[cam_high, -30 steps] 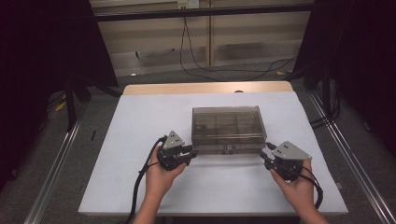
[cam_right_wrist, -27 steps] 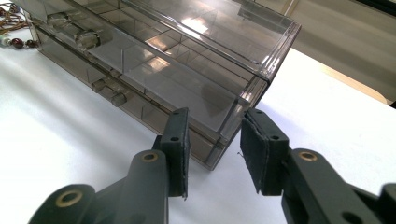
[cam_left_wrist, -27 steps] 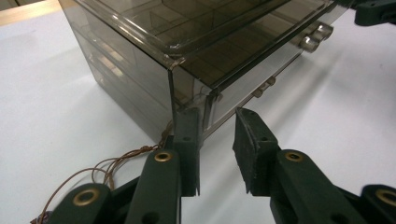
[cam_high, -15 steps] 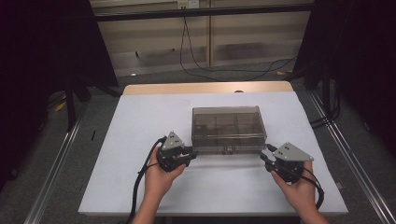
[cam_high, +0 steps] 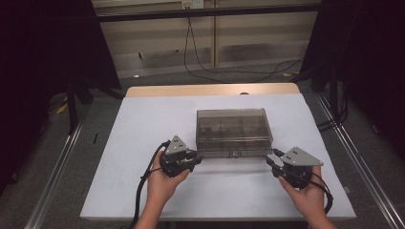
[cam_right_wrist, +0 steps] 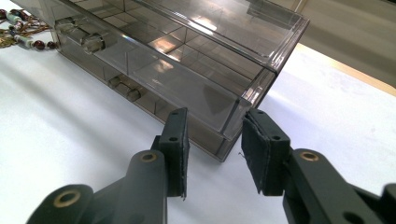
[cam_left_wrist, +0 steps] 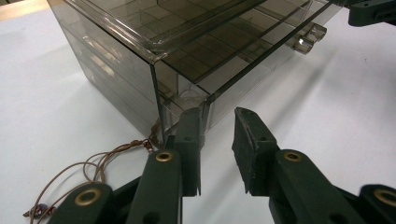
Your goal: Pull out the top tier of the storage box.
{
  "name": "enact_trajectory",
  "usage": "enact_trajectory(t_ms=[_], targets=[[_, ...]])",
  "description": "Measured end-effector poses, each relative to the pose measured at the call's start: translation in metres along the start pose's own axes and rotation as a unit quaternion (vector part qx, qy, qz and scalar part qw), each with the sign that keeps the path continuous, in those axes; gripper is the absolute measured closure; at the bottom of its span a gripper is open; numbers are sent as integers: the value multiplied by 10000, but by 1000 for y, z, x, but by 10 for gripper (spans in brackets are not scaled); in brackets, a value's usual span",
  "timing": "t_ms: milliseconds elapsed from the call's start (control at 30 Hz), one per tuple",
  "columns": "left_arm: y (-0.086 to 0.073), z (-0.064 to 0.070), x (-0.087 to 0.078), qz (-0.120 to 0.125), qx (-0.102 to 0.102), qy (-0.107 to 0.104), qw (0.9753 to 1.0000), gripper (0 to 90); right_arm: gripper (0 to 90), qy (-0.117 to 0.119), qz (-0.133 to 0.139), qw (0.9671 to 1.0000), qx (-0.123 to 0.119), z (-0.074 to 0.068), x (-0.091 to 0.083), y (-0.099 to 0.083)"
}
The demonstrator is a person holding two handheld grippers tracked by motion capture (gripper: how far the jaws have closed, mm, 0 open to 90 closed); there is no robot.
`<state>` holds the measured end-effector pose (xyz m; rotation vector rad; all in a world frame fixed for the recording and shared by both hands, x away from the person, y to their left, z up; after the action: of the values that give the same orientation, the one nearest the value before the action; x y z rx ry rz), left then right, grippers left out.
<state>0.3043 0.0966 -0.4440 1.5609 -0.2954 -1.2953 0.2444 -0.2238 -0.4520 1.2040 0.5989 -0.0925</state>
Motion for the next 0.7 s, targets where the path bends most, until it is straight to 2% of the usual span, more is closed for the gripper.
enact_trajectory(t_ms=[700], targets=[[-2,4,-2,-37,-5,-16,10000,728,612,175,-15,9998,43,0,-4,-1]])
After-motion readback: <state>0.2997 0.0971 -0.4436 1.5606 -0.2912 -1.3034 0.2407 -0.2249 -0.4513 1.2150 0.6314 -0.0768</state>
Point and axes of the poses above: each handheld gripper's, and its own axes: x roughly forward along the jaws, y roughly out of its top, z roughly to its right, the point moved 3 cm from there along x, roughly forward along the jaws, and after that the axes turned 4 degrees about -y, right-handed, at the moved point
